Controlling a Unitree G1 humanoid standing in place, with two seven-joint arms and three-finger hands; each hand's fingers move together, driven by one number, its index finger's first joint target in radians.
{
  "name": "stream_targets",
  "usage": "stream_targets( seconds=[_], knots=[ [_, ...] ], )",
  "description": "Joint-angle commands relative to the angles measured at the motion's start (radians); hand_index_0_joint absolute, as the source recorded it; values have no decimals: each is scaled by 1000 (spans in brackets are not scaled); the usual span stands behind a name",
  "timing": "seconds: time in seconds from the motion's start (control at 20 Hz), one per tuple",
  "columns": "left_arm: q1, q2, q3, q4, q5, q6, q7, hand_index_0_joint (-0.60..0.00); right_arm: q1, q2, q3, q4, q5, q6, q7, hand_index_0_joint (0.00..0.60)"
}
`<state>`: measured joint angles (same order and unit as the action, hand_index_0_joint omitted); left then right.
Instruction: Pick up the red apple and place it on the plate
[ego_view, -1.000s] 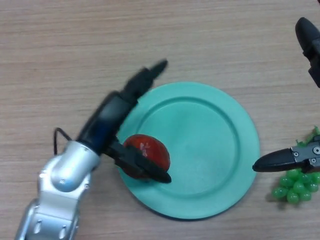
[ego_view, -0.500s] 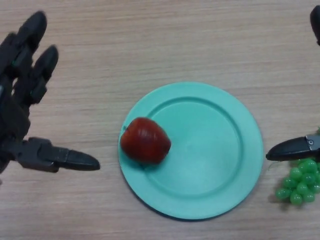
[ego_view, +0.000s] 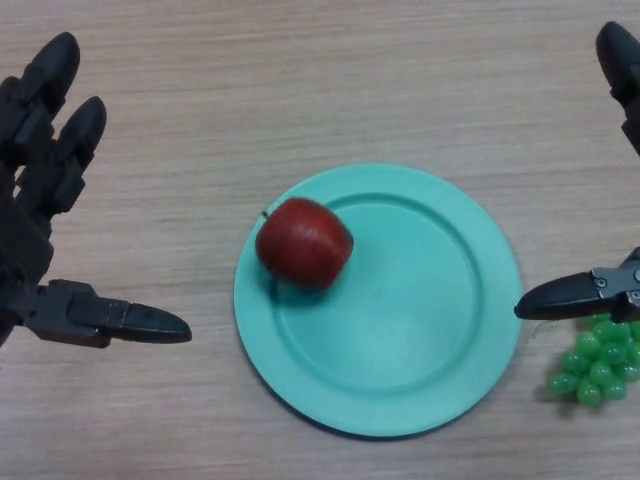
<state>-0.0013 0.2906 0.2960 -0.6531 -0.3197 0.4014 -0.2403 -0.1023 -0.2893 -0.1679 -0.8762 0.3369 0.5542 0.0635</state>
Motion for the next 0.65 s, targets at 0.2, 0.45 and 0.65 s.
stream_targets(
  seconds=[0.2, 0.45, 0.65],
  knots=[
    [-31, 30, 69, -105, -32, -125, 93, 0, -16, -1, -9, -48, -50, -157, -4, 0],
    [-20, 29, 91, -157, -34, -101, 100, 0, 3, -1, -33, -60, -19, -146, 9, 0],
    [-8, 18, 81, -174, -1, -100, 114, 0, 38, 12, -22, -77, -24, -172, 15, 0]
  ],
)
